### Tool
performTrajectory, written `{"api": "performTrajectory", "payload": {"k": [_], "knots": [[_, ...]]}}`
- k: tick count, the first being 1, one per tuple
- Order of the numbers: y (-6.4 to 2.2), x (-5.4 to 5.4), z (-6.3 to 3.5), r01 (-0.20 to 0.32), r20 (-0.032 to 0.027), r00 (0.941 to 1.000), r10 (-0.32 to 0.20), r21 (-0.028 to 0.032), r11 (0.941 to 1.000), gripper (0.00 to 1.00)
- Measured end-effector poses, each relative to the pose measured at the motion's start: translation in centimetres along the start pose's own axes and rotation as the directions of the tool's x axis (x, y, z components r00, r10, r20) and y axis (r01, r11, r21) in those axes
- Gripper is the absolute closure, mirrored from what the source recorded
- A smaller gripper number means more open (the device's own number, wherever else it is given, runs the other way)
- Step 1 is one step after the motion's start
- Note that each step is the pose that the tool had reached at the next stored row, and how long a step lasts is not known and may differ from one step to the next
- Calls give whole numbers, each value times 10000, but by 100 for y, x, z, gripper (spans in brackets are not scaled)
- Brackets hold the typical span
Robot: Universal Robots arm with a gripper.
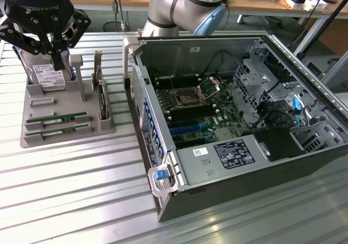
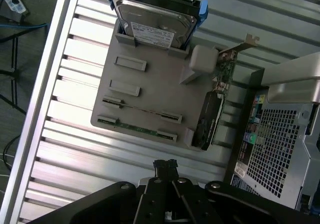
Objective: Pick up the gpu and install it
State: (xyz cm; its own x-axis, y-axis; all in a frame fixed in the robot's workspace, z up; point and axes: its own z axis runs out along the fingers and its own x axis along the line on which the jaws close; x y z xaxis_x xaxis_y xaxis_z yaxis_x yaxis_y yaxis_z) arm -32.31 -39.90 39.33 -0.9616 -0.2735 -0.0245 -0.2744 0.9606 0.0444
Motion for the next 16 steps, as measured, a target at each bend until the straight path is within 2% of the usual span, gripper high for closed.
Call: {"api": "performTrajectory", "payload": {"k": [16], "knots": [[0, 0, 0, 592, -26, 9982, -592, -15, 9982, 89]]}}
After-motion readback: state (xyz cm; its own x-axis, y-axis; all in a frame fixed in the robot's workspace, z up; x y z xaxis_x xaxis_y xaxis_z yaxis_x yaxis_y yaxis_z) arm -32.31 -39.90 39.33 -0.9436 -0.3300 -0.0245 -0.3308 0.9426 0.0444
